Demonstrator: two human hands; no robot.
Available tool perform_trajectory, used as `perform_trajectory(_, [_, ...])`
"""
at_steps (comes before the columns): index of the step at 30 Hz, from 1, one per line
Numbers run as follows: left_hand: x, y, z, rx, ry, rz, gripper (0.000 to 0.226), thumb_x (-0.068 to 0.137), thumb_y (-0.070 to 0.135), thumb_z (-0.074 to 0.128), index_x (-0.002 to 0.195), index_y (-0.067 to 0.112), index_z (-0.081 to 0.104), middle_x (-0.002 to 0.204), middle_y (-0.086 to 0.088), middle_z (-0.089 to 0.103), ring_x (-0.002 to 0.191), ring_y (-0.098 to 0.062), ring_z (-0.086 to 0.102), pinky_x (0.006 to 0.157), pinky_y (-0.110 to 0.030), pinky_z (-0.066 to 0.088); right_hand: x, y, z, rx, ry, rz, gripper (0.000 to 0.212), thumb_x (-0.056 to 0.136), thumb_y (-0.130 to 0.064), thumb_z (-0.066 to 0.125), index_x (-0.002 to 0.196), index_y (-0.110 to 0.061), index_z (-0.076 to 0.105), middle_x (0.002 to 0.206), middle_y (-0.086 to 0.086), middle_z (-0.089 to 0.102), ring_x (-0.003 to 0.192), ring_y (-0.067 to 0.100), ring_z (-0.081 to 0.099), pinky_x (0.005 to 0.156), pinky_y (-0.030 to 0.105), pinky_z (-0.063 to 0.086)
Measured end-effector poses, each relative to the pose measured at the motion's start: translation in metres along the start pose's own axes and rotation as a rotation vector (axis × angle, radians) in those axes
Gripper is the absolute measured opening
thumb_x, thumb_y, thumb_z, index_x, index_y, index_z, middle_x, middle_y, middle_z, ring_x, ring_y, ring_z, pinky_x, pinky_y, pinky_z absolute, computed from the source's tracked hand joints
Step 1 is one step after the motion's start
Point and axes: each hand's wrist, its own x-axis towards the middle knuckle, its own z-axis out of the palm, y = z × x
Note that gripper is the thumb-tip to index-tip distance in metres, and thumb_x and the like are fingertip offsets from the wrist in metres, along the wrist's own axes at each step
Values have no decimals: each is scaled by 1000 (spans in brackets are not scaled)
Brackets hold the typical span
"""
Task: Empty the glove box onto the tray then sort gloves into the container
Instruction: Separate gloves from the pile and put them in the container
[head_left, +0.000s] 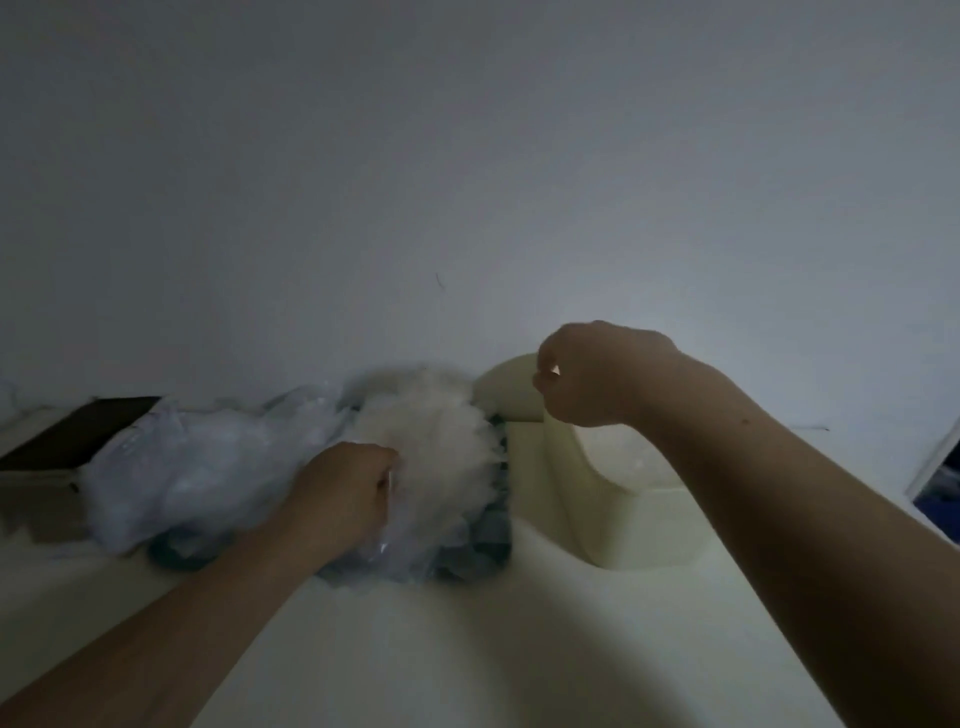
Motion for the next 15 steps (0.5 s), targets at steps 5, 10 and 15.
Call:
perform_trajectory(5, [-4, -3, -24, -216, 204, 25, 28, 92, 34, 50, 79, 25, 73, 75, 6, 70, 69, -16, 63, 64, -29, 50, -10, -47, 23, 390, 27, -235, 54, 96, -41, 66, 147, -34, 51, 153, -9, 51, 138, 16, 50, 115, 33, 39])
perform_trajectory(10, [-17, -1, -78, -686, 237, -133, 18, 94, 25, 75, 76, 22, 76, 73, 13, 73, 68, -1, 68, 60, -13, 52, -1, -79, 45, 552, -8, -335, 109, 80, -53, 82, 160, -50, 9, 171, -20, -3, 158, 10, -1, 128, 46, 17])
perform_trajectory(15, [-31, -7, -99, -917, -159, -125, 10, 87, 18, 79, 80, 11, 75, 79, -8, 69, 69, -15, 64, 65, -29, 56, -2, -89, 36, 637, 75, -329, 106, 66, -57, 88, 155, -53, 28, 161, -34, 20, 150, -7, 13, 124, 33, 22])
